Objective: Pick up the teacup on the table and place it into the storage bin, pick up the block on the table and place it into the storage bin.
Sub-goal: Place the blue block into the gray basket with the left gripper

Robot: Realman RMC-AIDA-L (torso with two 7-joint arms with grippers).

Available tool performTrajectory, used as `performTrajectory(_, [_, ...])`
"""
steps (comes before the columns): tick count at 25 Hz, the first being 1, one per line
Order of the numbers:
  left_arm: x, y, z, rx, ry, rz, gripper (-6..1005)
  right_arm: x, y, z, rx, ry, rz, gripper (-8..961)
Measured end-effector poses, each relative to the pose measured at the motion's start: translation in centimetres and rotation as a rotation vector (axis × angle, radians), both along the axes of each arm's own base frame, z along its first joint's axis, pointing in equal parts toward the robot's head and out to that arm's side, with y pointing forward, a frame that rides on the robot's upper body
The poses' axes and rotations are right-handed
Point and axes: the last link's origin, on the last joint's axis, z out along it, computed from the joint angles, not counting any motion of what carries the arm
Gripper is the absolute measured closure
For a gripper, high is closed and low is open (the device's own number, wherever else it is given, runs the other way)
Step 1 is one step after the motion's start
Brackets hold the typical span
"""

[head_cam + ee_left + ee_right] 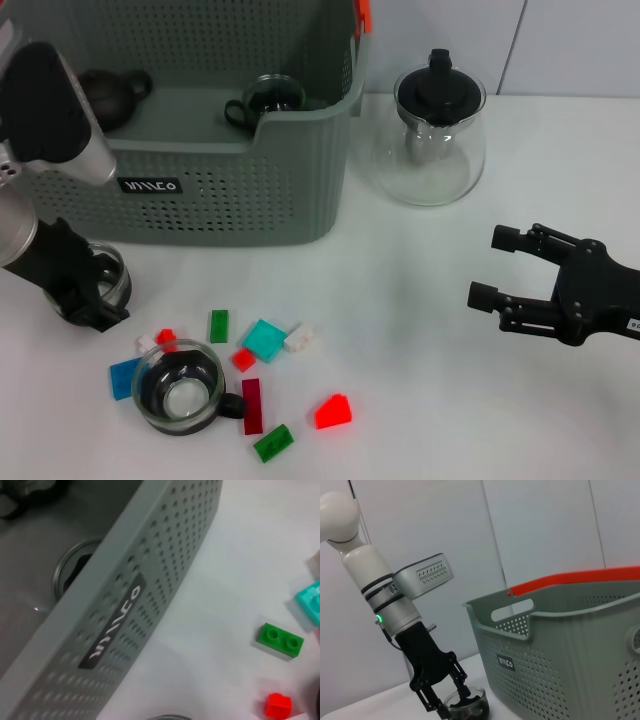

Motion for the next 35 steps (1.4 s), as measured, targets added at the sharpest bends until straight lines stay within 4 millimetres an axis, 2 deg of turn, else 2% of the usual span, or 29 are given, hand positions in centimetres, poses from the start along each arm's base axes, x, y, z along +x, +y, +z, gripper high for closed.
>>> performTrajectory(5, [-0.6,0.2,0.0,0.01,0.005,0.015,330,0.0,-0.1,0.0,-0.003,0.002,-0.001,9])
performTrajectory(15, [-2.4,0.6,-0.9,0.016,0.01,0.056,388,0.0,-0.1,0.0,-0.005,0.003,0.001,9])
performTrajectory(30, [-2.9,1.0,-1.2,0.009,0.011,0.087,521,0.2,-0.2,-0.1,-0.012,0.007,-0.005,8])
performTrajectory(35, [-2.6,0.8,-0.9,0.003,0.01,0.094,732,0.2,-0.2,0.0,-0.011,0.007,-0.006,8])
